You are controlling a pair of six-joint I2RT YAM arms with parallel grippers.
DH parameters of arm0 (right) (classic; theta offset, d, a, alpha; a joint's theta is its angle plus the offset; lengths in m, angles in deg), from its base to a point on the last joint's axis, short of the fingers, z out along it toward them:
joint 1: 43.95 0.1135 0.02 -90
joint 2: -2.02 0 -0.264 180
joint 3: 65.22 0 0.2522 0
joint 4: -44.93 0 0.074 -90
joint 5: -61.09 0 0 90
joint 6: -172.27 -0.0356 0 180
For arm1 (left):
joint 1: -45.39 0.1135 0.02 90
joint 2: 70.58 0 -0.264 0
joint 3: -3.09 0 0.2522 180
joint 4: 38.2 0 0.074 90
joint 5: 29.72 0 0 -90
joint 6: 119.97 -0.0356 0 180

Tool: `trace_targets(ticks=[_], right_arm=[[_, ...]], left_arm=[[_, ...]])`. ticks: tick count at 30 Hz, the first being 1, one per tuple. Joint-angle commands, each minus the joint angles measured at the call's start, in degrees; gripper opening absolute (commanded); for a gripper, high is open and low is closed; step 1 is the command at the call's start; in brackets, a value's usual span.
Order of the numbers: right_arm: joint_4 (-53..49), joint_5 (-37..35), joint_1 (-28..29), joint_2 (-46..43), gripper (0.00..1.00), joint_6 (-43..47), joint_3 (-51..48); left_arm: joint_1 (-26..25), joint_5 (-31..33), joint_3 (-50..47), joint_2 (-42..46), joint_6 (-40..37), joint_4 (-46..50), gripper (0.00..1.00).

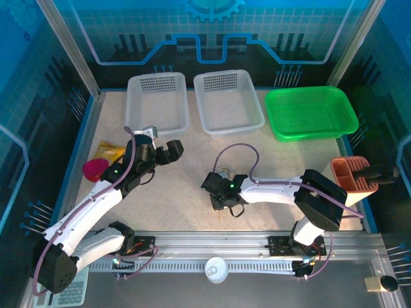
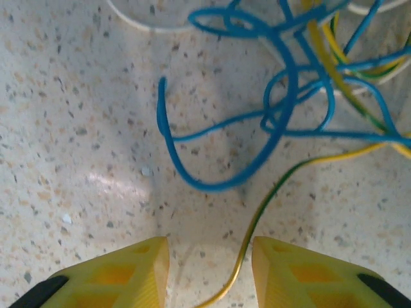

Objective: Untangle the cables

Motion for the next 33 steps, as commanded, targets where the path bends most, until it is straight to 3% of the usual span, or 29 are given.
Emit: trace_targets(ticks=[1, 5, 8, 19, 27, 33], right_arm=[[2.09, 0.57, -1.67, 0.96, 0.34, 1.06, 1.75], [3.83, 2.47, -3.65, 0.80, 0.19, 2.09, 1.49], [4.92, 4.39, -5.00, 0.05, 0.00, 2.89, 1.36], [12.02, 17.65, -13.46, -9.98, 0.00, 3.45, 1.61], [21.32, 28.24, -22.43, -12.63, 0.00, -2.73, 5.22], [28.69, 31.21, -24.34, -12.92, 0.00, -9.13, 8.11]], left_arm=[[-0.60, 0.92, 1.06, 0.81, 0.35, 0.83, 0.99], [-0.72, 1.14, 1.01, 0.91, 0.41, 0.74, 0.99], [-0.86, 1.25, 1.01, 0.90, 0.48, 0.83, 0.99], [-1.04, 0.00, 0.82, 0.94, 1.80, -0.26, 0.99], [-1.08, -7.57, -0.05, 1.40, 3.81, -6.30, 0.99], [-1.04, -14.36, 0.12, 2.34, 6.56, -10.12, 0.99]])
